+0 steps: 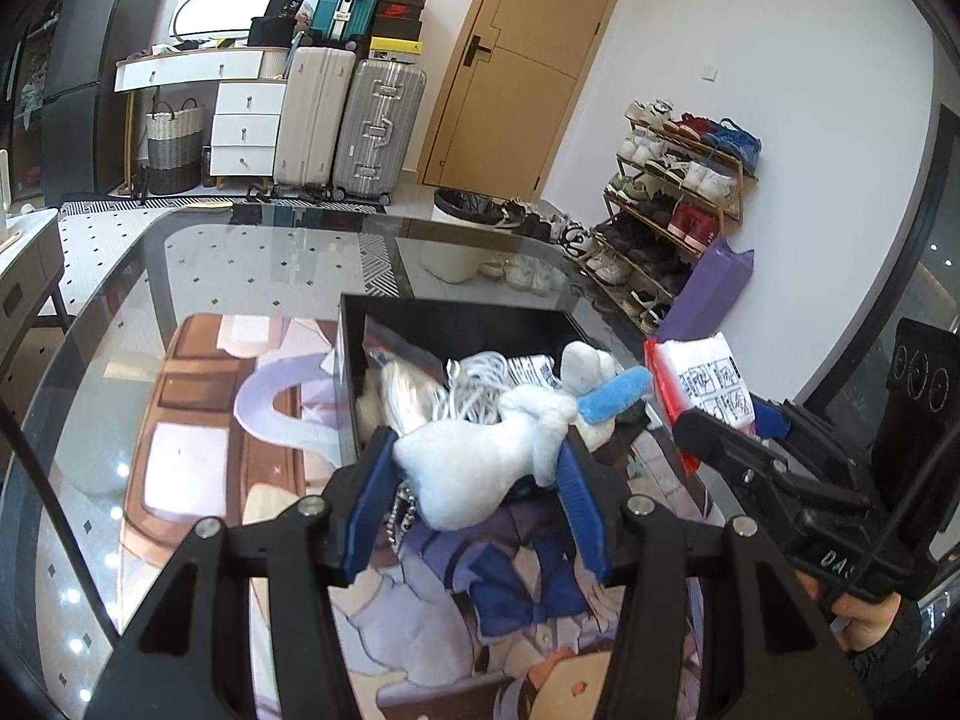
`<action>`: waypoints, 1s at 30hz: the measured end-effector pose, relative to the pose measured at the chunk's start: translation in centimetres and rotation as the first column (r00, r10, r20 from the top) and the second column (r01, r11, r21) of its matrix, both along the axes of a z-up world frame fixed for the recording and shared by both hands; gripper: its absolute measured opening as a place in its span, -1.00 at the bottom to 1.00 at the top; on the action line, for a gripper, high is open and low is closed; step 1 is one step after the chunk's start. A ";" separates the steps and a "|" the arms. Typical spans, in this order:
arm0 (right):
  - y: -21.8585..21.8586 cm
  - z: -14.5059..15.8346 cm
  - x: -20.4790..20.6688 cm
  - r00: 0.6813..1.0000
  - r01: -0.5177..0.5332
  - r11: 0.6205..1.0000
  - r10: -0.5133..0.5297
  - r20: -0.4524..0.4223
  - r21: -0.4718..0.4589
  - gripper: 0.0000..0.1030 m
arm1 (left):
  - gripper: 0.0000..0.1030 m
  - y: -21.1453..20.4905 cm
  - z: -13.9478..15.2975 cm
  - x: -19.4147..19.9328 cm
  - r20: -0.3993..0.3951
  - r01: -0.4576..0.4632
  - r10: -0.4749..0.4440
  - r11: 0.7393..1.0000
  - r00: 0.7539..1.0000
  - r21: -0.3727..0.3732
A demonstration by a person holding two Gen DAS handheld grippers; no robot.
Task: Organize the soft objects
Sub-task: 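Carry the plush bunny with left gripper while right gripper carries printed packet over box, then open both grippers to drop the bunny and printed packet into the box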
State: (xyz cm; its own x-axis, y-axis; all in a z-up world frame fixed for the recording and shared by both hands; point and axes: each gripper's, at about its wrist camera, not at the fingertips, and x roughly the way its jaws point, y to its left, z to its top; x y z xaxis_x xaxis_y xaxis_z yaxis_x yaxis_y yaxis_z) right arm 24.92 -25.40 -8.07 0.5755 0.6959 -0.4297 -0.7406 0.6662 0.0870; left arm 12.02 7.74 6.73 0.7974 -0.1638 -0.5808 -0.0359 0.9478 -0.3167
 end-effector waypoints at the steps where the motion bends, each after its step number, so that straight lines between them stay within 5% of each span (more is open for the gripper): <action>1: 0.3 0.1 0.2 1.000 0.000 1.000 0.000 0.000 -0.005 0.06 | 0.02 0.1 0.0 0.4 0.001 -0.005 0.005 1.000 1.000 0.000; 17: 3.2 0.4 3.0 1.000 0.027 0.999 -0.026 0.004 -0.030 0.07 | 0.04 1.8 -0.9 4.8 -0.007 -0.072 0.072 0.997 0.997 -0.032; 21: 3.4 0.5 3.4 0.999 0.045 0.998 -0.045 0.014 -0.044 0.41 | 0.14 2.0 -1.3 5.2 -0.032 -0.089 0.088 0.996 0.996 -0.018; 30: 2.6 0.2 2.6 0.998 0.062 0.997 -0.061 0.014 -0.048 0.78 | 0.68 1.2 -0.9 3.8 -0.005 -0.100 0.101 0.993 0.995 0.062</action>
State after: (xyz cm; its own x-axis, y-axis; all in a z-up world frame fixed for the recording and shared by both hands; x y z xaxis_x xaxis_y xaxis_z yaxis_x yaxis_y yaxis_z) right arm 27.55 -22.83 -7.84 0.6219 0.6376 -0.4546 -0.6991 0.7137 0.0446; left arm 15.80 8.89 5.88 0.8030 -0.0467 -0.5942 -0.1345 0.9570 -0.2569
